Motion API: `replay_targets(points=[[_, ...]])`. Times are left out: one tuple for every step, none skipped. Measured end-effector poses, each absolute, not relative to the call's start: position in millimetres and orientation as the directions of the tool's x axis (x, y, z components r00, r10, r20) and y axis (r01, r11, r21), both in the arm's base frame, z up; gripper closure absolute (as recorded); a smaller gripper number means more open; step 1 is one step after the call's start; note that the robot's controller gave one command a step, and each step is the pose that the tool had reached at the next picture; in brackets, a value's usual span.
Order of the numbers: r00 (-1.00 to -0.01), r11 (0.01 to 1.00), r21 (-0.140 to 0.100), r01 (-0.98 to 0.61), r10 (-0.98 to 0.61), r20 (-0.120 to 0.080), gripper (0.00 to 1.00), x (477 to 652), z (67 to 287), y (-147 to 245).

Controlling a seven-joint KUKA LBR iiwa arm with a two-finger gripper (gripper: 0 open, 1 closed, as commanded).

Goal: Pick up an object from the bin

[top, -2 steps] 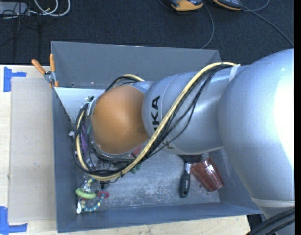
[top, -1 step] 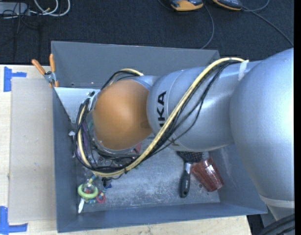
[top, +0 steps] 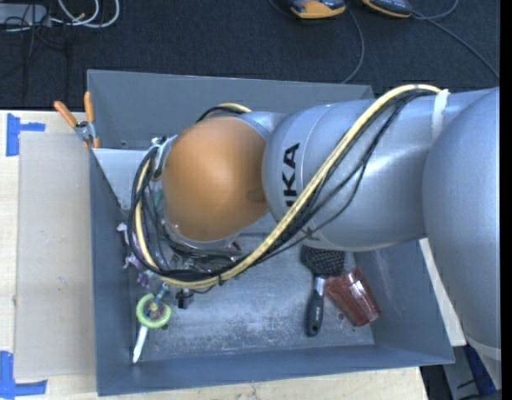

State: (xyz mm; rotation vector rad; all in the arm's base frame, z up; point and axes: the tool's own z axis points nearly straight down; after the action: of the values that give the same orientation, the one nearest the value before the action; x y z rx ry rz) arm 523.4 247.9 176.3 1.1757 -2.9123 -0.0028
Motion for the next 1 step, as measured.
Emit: replay_targets(points=[[-0.714,0.714,0.003,-0.700,-0.700,0.001,1.00,523.1,176.9,247.8]])
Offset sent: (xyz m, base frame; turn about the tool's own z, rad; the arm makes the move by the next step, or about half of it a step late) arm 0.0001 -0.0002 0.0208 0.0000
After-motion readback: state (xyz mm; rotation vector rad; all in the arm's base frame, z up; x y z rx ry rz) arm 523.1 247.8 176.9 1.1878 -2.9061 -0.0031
